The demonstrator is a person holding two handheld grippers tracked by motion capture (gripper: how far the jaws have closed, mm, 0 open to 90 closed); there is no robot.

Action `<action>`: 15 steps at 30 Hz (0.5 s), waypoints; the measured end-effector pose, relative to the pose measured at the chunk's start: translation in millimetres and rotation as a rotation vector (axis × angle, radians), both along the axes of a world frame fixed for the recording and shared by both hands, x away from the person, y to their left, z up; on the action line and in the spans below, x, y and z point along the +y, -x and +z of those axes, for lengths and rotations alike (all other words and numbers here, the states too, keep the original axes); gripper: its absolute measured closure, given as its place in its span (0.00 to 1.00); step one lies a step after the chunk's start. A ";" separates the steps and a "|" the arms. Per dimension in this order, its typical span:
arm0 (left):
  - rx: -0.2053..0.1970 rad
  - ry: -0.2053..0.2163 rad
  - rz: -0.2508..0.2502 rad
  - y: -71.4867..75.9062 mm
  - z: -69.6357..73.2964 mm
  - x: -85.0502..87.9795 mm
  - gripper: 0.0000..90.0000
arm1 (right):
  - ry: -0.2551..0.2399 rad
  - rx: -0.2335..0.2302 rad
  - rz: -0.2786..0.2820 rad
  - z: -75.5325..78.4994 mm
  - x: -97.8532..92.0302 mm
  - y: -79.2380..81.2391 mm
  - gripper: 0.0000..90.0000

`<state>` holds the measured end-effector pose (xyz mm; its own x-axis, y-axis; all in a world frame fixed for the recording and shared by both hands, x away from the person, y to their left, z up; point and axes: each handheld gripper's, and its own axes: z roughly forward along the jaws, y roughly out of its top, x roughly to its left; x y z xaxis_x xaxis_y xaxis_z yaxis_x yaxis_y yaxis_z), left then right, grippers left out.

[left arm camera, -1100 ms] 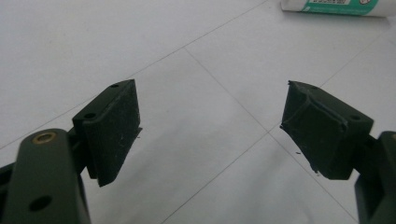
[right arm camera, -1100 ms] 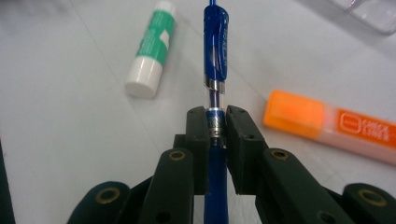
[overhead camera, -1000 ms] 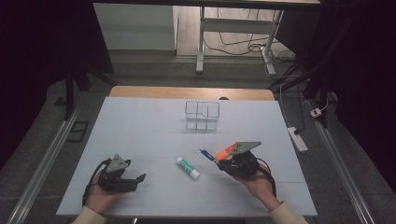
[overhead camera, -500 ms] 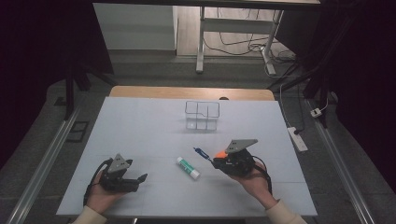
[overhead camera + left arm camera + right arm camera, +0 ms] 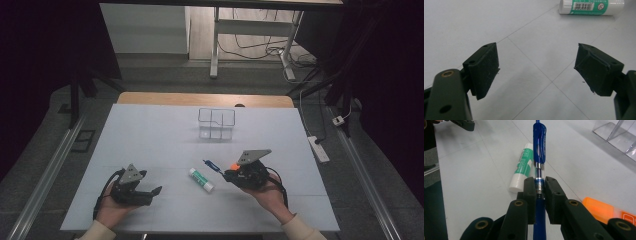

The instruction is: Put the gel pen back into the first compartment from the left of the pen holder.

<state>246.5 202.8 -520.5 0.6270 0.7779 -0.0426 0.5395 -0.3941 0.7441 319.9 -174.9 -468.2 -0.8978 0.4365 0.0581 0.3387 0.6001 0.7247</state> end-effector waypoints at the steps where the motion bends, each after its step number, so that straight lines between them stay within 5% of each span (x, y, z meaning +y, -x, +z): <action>1: -0.001 0.002 -0.003 0.0 0.5 -0.3 0.21 | 0.000 -0.001 -0.001 -0.2 0.1 0.1 0.88; 15: -0.028 -0.008 -0.069 -4.7 14.7 -22.7 0.23 | 0.011 0.012 0.017 -5.4 7.1 1.2 0.88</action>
<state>251.2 180.1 -505.7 0.6800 0.7330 -0.0187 0.4901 -0.4354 0.7551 318.6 -167.9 -473.6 -0.9043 0.4220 0.0645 0.3372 0.6134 0.7142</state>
